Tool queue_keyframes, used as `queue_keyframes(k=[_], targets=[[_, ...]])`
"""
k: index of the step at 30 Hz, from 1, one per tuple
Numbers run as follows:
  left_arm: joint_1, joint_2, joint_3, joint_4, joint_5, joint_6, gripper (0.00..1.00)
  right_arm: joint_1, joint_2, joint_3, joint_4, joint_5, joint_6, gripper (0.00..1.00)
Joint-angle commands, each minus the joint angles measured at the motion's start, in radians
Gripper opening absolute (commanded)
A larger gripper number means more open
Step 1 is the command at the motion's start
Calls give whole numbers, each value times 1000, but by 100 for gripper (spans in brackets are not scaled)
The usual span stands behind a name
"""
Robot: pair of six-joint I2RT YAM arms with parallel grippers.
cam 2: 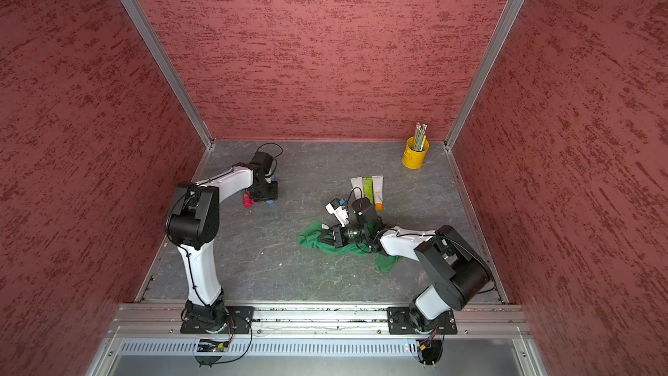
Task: Wipe the surface of the toothpaste tube
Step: Move the toothpaste to the center of the board.
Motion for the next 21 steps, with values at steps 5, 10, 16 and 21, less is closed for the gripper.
queue_keyframes(k=[5, 10, 16, 21], targets=[[-36, 18, 29, -57, -49, 26, 32, -20, -8, -7, 23, -1, -4, 0], [-125, -87, -93, -33, -58, 2, 21, -124, -1, -51, 75, -28, 47, 0], [-343, -284, -278, 43, 5, -54, 19, -224, -86, -98, 79, -4, 56, 0], [-563, -420, -385, 63, -9, -65, 19, -276, -146, -103, 30, 65, 40, 0]])
